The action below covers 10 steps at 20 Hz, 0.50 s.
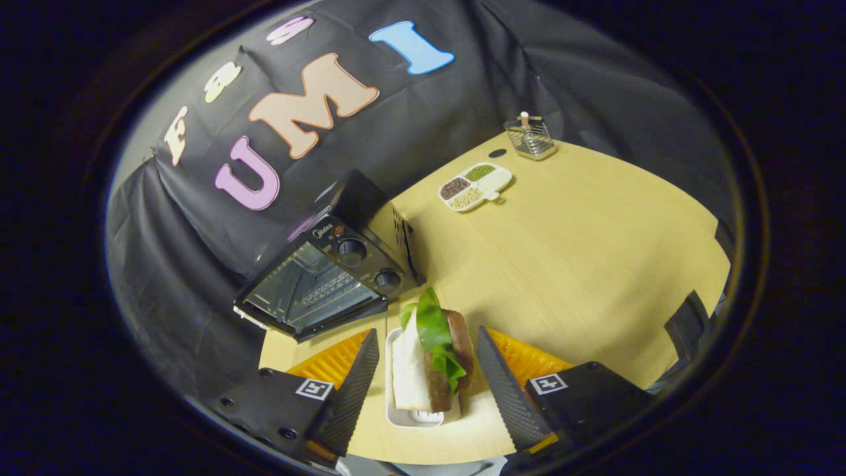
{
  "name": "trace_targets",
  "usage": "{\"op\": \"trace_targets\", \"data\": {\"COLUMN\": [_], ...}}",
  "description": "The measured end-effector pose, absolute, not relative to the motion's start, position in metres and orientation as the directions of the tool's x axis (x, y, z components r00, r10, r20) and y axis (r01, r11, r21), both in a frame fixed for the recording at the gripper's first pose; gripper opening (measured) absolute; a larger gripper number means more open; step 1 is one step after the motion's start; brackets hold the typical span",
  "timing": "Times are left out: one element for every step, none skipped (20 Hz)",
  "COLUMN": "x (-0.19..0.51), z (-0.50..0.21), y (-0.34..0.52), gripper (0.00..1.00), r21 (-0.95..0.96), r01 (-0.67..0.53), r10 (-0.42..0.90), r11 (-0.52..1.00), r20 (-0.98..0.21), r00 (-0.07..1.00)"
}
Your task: Open the toaster oven, put the food inside, and close the toaster oven door.
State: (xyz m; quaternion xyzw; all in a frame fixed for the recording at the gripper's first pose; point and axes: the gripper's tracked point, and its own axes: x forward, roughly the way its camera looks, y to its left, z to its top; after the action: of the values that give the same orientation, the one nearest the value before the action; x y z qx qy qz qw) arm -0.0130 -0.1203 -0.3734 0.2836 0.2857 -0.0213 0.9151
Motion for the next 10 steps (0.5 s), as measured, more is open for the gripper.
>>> {"op": "trace_targets", "data": {"x": [-0.013, -0.013, -0.013, -0.013, -0.014, -0.012, -0.012, -0.013, -0.013, -0.014], "z": [-0.376, -0.382, -0.388, -0.392, -0.392, -0.394, -0.394, -0.391, -0.391, -0.388], "y": [-0.118, -0.120, -0.120, -0.121, -0.122, -0.122, -0.125, -0.123, -0.121, -0.122], "gripper": [0.78, 0.73, 0.69, 0.65, 0.61, 0.57, 0.53, 0.48, 0.44, 0.39], "r21": [0.517, 0.511, 0.511, 0.514, 0.526, 0.542, 0.557, 0.581, 0.602, 0.610], "r01": [0.192, 0.205, 0.214, 0.220, 0.219, 0.221, 0.221, 0.218, 0.223, 0.233], "r10": [0.142, 0.134, 0.136, 0.139, 0.148, 0.155, 0.163, 0.179, 0.189, 0.184], "r11": [0.834, 0.835, 0.832, 0.829, 0.822, 0.811, 0.801, 0.784, 0.767, 0.757], "r20": [-0.537, -0.551, -0.563, -0.571, -0.568, -0.563, -0.557, -0.548, -0.543, -0.541], "r00": [0.831, 0.824, 0.815, 0.809, 0.810, 0.812, 0.815, 0.817, 0.818, 0.821]}}
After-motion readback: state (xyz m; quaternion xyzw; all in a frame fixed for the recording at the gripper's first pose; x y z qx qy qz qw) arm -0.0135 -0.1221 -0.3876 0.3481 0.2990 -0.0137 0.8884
